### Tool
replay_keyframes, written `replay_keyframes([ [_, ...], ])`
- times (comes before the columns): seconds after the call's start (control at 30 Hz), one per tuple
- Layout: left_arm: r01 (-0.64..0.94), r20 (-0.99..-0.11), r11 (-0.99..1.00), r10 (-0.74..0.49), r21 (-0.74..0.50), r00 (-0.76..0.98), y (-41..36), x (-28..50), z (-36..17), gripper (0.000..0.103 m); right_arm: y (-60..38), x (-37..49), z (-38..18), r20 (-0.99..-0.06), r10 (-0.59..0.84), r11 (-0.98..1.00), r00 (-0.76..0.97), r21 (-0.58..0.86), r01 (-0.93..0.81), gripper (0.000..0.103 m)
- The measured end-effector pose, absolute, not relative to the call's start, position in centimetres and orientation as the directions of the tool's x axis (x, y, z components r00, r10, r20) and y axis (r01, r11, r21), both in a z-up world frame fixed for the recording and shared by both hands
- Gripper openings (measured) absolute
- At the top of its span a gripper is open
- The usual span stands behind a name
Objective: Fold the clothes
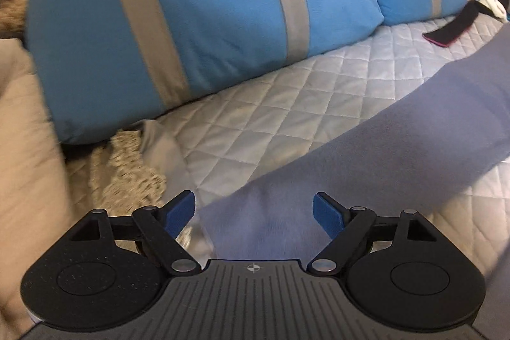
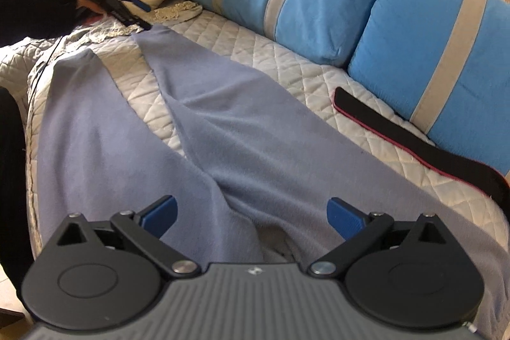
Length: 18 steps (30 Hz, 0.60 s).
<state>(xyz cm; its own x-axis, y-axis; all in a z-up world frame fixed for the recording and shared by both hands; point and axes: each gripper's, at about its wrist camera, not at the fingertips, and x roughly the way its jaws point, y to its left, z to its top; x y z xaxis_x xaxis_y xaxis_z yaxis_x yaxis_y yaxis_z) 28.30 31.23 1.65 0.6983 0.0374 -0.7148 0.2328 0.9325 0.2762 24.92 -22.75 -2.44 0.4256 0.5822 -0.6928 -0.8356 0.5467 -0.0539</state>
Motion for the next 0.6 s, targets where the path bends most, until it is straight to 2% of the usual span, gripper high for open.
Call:
replay_keyframes([
  [0.23,0.299,-0.755,0.943,-0.088,0.147,0.65,32.1,31.9,-0.2,0.08,-24.4,25.4,-3.3,-0.694,0.583,0.57,0.422,-0.02,-0.821,0.103],
  [0.3,0.287,-0.761,0.951,-0.098,0.119,0.641,32.6,32.2,-0.8,0.068,-25.3,25.8,-3.5,-0.691,0.584,0.587,0.427,-0.004,-0.809,0.103],
  [0.37,0.275,-0.768,0.957,-0.109,0.09,0.631,33.1,32.5,-1.4,0.063,-26.5,26.5,-3.4,-0.682,0.585,0.604,0.438,0.007,-0.797,0.103],
  [0.43,0.261,-0.766,0.963,-0.117,0.068,0.633,33.4,32.5,-1.6,0.054,-28.0,27.5,-3.2,-0.675,0.578,0.632,0.459,0.015,-0.775,0.103],
  [0.5,0.258,-0.76,0.964,-0.12,0.064,0.638,33.2,32.4,-1.5,0.033,-29.6,28.8,-3.1,-0.668,0.563,0.669,0.487,0.022,-0.743,0.103],
  [0.53,0.257,-0.758,0.964,-0.119,0.066,0.641,33.1,32.3,-1.5,0.028,-30.5,29.5,-3.0,-0.665,0.552,0.687,0.503,0.022,-0.726,0.103],
  [0.6,0.248,-0.755,0.966,-0.111,0.07,0.646,33.0,32.2,-1.3,0.011,-32.2,30.9,-3.0,-0.662,0.52,0.723,0.54,0.005,-0.691,0.103],
])
